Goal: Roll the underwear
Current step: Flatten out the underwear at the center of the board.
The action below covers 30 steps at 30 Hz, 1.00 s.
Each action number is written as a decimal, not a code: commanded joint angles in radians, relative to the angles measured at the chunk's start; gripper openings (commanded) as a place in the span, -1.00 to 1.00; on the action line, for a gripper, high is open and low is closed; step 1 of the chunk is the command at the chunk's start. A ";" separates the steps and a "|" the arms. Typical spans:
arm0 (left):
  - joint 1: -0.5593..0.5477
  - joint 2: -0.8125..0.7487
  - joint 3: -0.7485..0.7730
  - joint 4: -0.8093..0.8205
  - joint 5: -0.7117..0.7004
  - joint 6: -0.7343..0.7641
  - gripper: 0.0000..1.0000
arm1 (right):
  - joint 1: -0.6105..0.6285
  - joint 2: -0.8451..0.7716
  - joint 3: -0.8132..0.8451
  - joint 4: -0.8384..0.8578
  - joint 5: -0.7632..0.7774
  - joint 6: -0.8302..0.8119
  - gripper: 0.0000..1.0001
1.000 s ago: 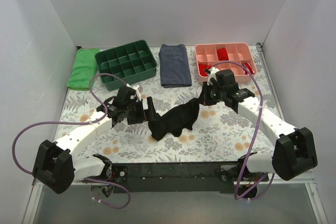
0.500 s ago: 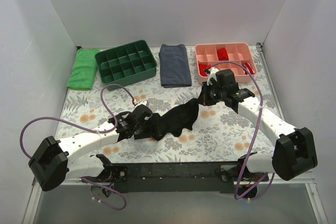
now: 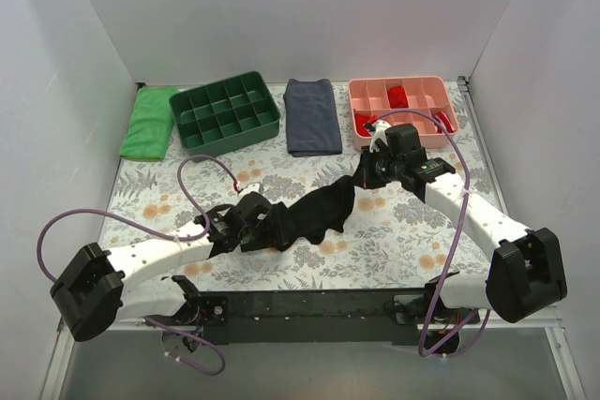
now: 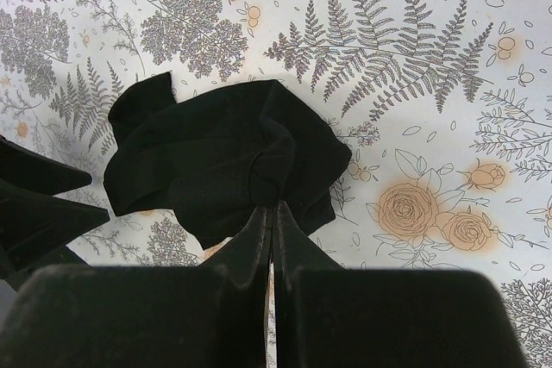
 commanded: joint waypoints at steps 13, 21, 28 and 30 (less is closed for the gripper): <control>-0.058 -0.008 -0.050 0.105 -0.001 0.021 0.13 | -0.004 -0.009 0.013 0.044 -0.025 0.004 -0.97; -0.061 0.053 -0.041 0.145 -0.031 0.005 -0.14 | -0.004 -0.015 0.000 0.058 -0.027 0.017 -0.97; -0.064 0.094 -0.027 0.165 -0.090 0.002 -0.34 | -0.004 -0.019 -0.006 0.048 -0.030 0.009 -0.97; -0.066 0.090 -0.019 0.162 -0.100 0.004 -0.40 | -0.004 -0.022 -0.006 0.047 -0.030 0.009 -0.97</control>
